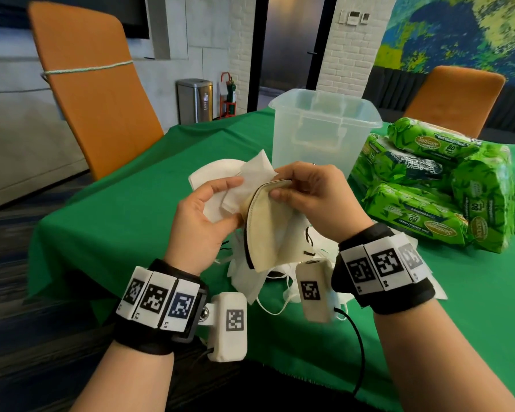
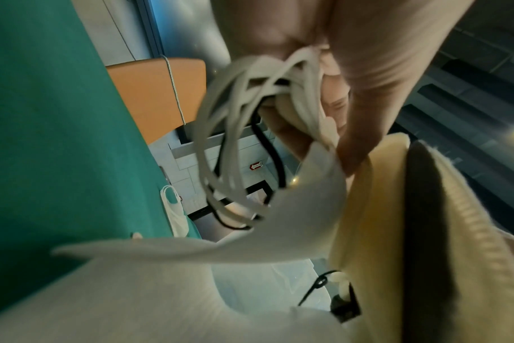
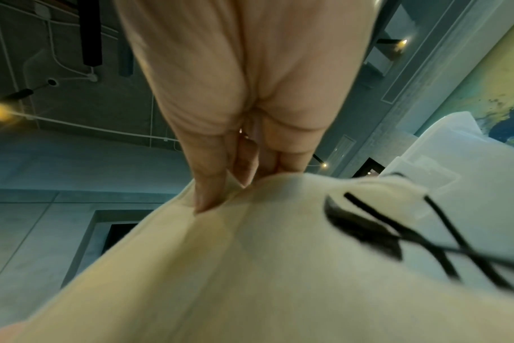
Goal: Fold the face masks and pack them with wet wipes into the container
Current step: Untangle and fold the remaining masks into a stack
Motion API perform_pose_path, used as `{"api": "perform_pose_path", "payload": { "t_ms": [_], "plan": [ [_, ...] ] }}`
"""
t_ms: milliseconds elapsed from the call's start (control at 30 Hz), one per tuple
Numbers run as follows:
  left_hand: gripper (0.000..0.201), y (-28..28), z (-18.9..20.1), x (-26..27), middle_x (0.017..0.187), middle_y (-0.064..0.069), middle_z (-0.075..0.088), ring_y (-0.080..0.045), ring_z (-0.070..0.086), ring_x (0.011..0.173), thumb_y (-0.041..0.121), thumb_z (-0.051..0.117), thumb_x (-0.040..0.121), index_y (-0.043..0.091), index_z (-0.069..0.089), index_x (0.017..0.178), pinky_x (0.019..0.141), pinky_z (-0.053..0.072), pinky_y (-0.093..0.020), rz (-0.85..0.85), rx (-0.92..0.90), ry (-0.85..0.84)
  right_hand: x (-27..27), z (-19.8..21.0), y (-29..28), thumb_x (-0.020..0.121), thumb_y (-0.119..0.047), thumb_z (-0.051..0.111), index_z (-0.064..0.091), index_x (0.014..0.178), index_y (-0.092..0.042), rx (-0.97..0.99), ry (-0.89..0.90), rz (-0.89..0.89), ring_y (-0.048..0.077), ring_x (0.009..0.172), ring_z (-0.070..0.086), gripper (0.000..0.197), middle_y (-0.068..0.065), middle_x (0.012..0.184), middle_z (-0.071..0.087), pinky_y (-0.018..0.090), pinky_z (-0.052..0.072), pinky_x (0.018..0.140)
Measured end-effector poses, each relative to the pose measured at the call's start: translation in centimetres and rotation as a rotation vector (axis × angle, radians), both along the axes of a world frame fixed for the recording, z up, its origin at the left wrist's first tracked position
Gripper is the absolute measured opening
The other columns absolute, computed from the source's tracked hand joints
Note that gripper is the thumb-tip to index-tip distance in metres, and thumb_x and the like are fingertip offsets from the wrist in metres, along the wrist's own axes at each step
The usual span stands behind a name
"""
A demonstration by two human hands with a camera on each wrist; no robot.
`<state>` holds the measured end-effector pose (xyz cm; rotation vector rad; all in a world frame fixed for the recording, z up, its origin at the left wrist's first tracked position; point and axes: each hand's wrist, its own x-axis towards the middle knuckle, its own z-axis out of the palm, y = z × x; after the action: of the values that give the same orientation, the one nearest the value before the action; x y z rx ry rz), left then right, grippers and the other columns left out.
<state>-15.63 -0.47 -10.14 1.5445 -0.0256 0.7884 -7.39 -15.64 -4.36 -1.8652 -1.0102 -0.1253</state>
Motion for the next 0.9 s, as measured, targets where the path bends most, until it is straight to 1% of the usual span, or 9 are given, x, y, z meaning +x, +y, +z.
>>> {"api": "perform_pose_path", "payload": {
  "t_ms": [133, 267, 367, 433, 500, 567, 733, 833, 900],
  "plan": [
    [0.054, 0.0, 0.0, -0.1, 0.099, 0.016, 0.069, 0.001, 0.064, 0.094, -0.005, 0.079, 0.058, 0.029, 0.064, 0.098, 0.082, 0.047, -0.013, -0.017, 0.026, 0.008, 0.3, -0.1, -0.6, 0.074, -0.018, 0.069, 0.064, 0.075, -0.032, 0.004, 0.012, 0.005, 0.016, 0.075, 0.061, 0.015, 0.002, 0.077, 0.068, 0.041, 0.052, 0.079],
    [0.041, 0.0, 0.0, 0.1, 0.103, 0.011, 0.068, -0.005, 0.064, 0.100, -0.007, 0.071, 0.074, 0.028, 0.067, 0.095, 0.090, 0.049, -0.024, 0.045, -0.016, 0.013, 0.5, 0.1, -1.4, 0.072, -0.020, 0.069, 0.065, 0.075, -0.025, -0.026, -0.061, -0.011, 0.021, 0.081, 0.060, 0.007, -0.004, 0.085, 0.065, 0.036, 0.049, 0.079],
    [0.027, 0.2, 0.2, 0.2, 0.088, 0.015, 0.072, -0.004, 0.067, 0.091, -0.001, 0.063, 0.084, 0.024, 0.069, 0.089, 0.081, 0.052, -0.022, 0.054, -0.107, 0.027, 0.7, 0.4, -2.2, 0.075, -0.012, 0.073, 0.068, 0.074, -0.023, -0.080, -0.096, -0.015, 0.011, 0.088, 0.057, 0.012, -0.013, 0.103, 0.060, 0.032, 0.047, 0.077],
    [0.014, 0.2, 0.2, 0.2, 0.077, 0.020, 0.071, 0.000, 0.066, 0.080, 0.012, 0.062, 0.087, 0.025, 0.068, 0.085, 0.075, 0.051, -0.019, 0.103, -0.051, 0.032, 0.5, 0.5, -2.4, 0.074, -0.015, 0.073, 0.067, 0.075, -0.032, -0.102, -0.159, 0.010, 0.012, 0.097, 0.054, 0.017, -0.015, 0.116, 0.056, 0.028, 0.043, 0.083],
    [0.006, 0.0, 0.3, 0.1, 0.074, 0.016, 0.072, -0.006, 0.066, 0.076, 0.027, 0.062, 0.083, 0.027, 0.069, 0.083, 0.075, 0.052, -0.026, 0.114, -0.034, 0.040, 0.0, 0.6, -2.1, 0.074, -0.020, 0.070, 0.068, 0.078, -0.033, -0.129, -0.231, 0.051, 0.017, 0.104, 0.049, 0.014, -0.019, 0.122, 0.050, 0.024, 0.038, 0.092],
    [0.013, -0.2, 0.2, 0.1, 0.076, 0.009, 0.073, -0.014, 0.066, 0.077, 0.037, 0.061, 0.078, 0.027, 0.070, 0.081, 0.077, 0.052, -0.036, 0.096, -0.029, 0.053, -0.2, 0.5, -1.6, 0.074, -0.022, 0.068, 0.071, 0.079, -0.029, -0.161, -0.296, 0.070, 0.016, 0.108, 0.044, 0.008, -0.020, 0.124, 0.049, 0.017, 0.032, 0.095],
    [0.017, -0.4, 0.3, 0.2, 0.073, 0.008, 0.073, -0.006, 0.062, 0.068, 0.039, 0.063, 0.077, 0.025, 0.071, 0.080, 0.071, 0.051, -0.033, 0.042, -0.005, 0.096, -0.5, 0.3, -0.2, 0.075, -0.024, 0.068, 0.075, 0.079, -0.020, -0.172, -0.415, 0.094, 0.017, 0.101, 0.047, 0.010, -0.016, 0.110, 0.059, 0.018, 0.036, 0.088],
    [0.006, -0.4, 0.4, 0.1, 0.074, 0.011, 0.073, -0.004, 0.063, 0.070, 0.022, 0.067, 0.083, 0.025, 0.071, 0.082, 0.072, 0.053, -0.028, 0.052, 0.004, 0.119, -0.6, 0.2, 0.1, 0.073, -0.018, 0.068, 0.075, 0.081, -0.012, -0.122, -0.412, 0.027, 0.020, 0.094, 0.056, 0.012, -0.006, 0.093, 0.069, 0.024, 0.042, 0.082],
    [0.018, -0.4, 0.4, 0.2, 0.077, 0.012, 0.073, -0.004, 0.065, 0.075, 0.009, 0.068, 0.083, 0.027, 0.072, 0.082, 0.074, 0.053, -0.023, 0.070, 0.009, 0.128, -0.4, 0.3, 0.0, 0.073, -0.011, 0.071, 0.075, 0.081, -0.009, -0.073, -0.339, -0.027, 0.016, 0.086, 0.059, 0.010, -0.003, 0.082, 0.068, 0.023, 0.044, 0.080]
  ]
}}
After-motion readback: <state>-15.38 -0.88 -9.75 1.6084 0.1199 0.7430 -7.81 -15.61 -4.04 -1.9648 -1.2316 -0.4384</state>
